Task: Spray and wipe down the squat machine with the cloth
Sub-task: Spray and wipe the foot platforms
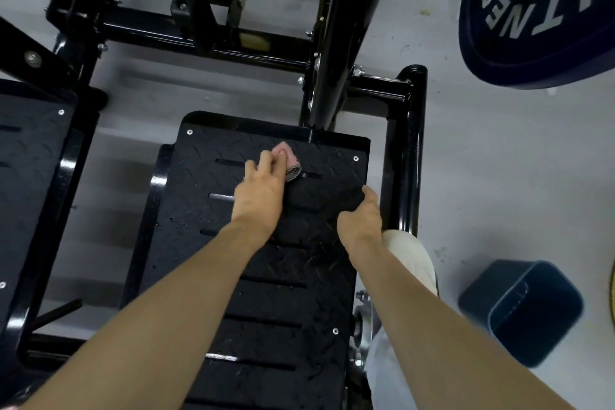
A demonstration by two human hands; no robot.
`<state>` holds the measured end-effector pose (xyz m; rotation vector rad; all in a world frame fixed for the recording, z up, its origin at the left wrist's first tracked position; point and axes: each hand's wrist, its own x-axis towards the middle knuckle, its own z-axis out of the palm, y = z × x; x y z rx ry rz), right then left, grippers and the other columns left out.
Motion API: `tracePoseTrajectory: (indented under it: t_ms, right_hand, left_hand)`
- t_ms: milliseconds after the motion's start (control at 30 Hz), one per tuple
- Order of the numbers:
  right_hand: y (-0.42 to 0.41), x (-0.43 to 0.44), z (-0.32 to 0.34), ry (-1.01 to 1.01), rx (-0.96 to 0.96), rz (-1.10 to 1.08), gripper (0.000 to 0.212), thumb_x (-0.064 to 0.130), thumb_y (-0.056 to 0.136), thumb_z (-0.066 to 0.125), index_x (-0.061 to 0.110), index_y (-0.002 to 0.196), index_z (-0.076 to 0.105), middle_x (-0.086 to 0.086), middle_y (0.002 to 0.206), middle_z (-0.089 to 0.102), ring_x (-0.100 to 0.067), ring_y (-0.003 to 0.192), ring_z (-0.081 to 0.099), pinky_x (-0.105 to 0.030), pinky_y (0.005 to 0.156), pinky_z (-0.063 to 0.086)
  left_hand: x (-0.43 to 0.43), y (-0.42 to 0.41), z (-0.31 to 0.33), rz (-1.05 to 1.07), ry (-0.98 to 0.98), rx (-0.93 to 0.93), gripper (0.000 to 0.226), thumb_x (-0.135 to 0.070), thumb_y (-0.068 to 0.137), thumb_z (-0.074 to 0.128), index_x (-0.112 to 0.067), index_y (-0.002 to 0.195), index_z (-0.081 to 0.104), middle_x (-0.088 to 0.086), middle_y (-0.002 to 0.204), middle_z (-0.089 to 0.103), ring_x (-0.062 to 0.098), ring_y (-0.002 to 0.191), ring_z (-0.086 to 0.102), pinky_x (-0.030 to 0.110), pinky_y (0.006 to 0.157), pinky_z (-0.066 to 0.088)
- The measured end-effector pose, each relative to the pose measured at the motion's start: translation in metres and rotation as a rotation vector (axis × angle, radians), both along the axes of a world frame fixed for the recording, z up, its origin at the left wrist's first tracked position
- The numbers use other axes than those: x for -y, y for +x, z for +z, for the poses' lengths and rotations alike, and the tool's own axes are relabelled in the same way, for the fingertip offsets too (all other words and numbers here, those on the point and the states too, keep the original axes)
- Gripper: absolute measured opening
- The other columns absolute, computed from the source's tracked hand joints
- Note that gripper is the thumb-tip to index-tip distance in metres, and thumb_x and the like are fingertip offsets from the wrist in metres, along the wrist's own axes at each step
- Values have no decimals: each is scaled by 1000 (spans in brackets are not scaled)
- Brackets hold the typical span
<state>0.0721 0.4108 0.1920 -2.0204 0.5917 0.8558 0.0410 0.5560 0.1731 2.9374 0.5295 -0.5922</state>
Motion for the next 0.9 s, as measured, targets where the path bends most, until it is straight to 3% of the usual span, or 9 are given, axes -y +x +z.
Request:
tracePoseTrajectory:
  t_ms: [100,233,333,467,533,600,667,833,900]
  right_hand:
    - [-6,-3,-1,-55,54,112,77,-9,85,46,20,151,17,-3,152,23,-26,131,39,-40,102,45]
    - [-7,-8,-3,-154,102,204,70,2,91,50,17,151,17,-3,155,15,-26,136,32,-36,110,36]
    - [-8,-15,-2,-241,82,300,72,2,89,50,17,151,17,-9,157,9,-30,141,22,-39,114,29]
    - [-16,-23,1,-296,92,444,78,-1,86,50,16,152,11,-12,158,-9,-26,147,-6,-40,120,12]
    - [-19,-26,1,-319,120,510,81,0,87,52,16,152,7,-12,158,-12,-26,146,-8,-40,120,9]
    - [-20,-29,2,-328,123,557,83,1,87,53,16,153,4,-12,158,-14,-27,147,-7,-40,121,8]
    - [-21,-30,2,-341,116,579,84,2,87,53,15,153,3,-13,158,-14,-27,147,-6,-40,121,8]
    - [-21,-36,2,-372,111,579,83,4,88,55,13,153,3,-14,158,-12,-29,146,-2,-41,120,11]
    - [-22,-38,1,-383,117,583,83,4,88,55,12,153,4,-15,158,-12,-30,146,0,-42,120,13]
  left_hand:
    - [25,-2,2,49,-30,3,75,1,85,55,-11,147,14,12,138,24,30,116,37,37,79,54]
    - [41,-19,2,-414,-124,1,82,-5,87,55,-14,151,4,7,143,19,29,118,35,39,90,48]
    - [7,-23,4,-508,-28,-34,87,-2,86,54,-16,152,-1,7,143,18,30,118,35,40,93,47]
    - [-52,-41,2,-47,37,-15,89,5,80,59,-18,150,9,11,137,25,30,117,36,34,79,54]
    - [-71,-53,-3,312,39,34,84,9,80,58,-15,148,15,15,135,27,34,117,37,35,69,54]
    - [-75,-62,-7,512,74,31,78,5,83,57,-11,148,16,17,136,27,36,118,37,36,65,54]
    - [-71,-70,-10,405,106,11,81,0,84,60,-11,149,13,15,138,27,34,117,37,36,71,56]
    - [-95,-88,-4,-234,107,-70,92,0,81,60,-15,152,3,6,142,20,27,115,36,33,82,55]
    - [-115,-83,0,-183,128,-98,89,0,82,59,-14,151,5,8,140,21,28,115,35,34,79,55]
